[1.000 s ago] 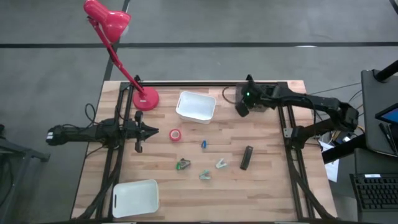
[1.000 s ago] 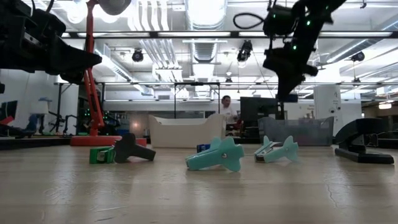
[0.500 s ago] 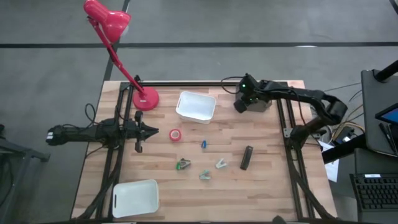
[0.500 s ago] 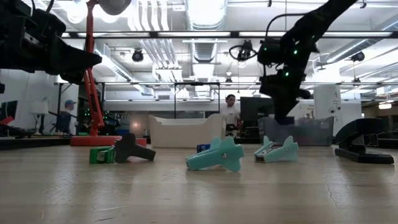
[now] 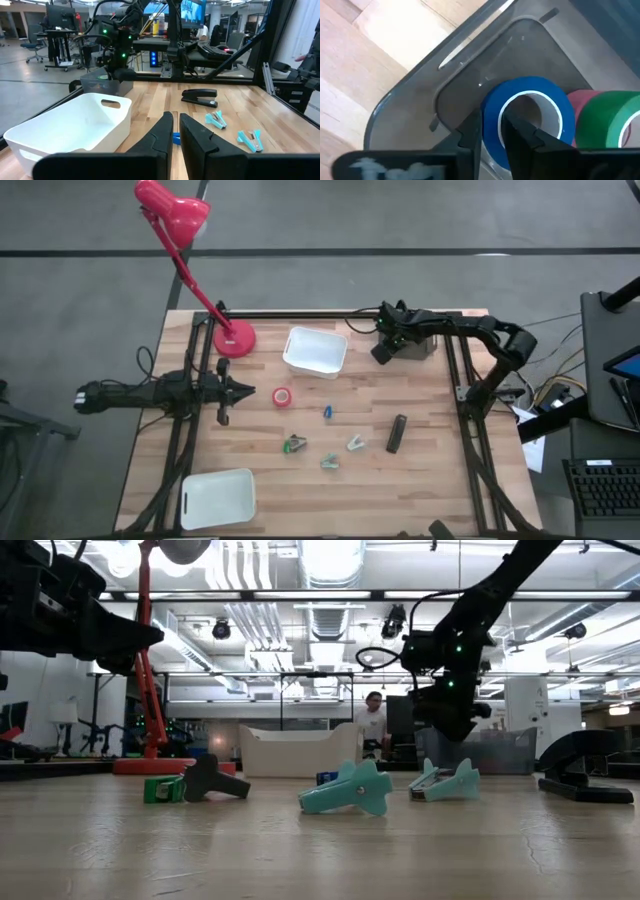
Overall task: Pick and place Stapler, Stapler remover, tape
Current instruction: Put the blue tape into the gray bin, then put the black stapler into the top white bin
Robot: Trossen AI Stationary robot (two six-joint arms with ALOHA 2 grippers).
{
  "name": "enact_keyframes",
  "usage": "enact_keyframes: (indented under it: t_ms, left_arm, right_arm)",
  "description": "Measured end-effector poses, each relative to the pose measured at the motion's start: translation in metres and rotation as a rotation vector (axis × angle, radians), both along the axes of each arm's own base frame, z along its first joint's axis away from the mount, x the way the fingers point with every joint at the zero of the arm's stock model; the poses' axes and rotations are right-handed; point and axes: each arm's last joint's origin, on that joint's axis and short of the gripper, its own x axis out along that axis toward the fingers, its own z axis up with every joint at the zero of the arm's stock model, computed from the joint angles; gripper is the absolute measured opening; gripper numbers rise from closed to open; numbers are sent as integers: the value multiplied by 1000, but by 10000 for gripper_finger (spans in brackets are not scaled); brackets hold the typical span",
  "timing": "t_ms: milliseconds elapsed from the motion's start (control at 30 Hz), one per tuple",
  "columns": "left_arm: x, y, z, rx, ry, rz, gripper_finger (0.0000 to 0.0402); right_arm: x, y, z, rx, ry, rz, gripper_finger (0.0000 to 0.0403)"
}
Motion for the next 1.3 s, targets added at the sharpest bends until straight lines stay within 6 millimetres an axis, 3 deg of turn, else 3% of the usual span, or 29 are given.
enact_keyframes:
  t_ms: [300,533,633,900,1133,1300]
  left_arm:
    - [0,0,0,0,0,0,37]
    - [0,0,0,0,0,0,37]
    - [0,0,0,0,0,0,37]
    - [0,0,0,0,0,0,37]
    - [0,0,0,0,0,0,37]
    - [0,0,0,0,0,0,37]
  right_arm:
    - [-4,1,16,-69,-8,-40,131]
    - [-13,17,48,-96,-67,-11,181]
    - [-19,34,66,-83,-116,-4,197]
    - [-35,91,98,189,-289,-79,210]
    - [-41,133,101,443,-307,-63,206]
    - [-39,151,88,593,-266,-180,209]
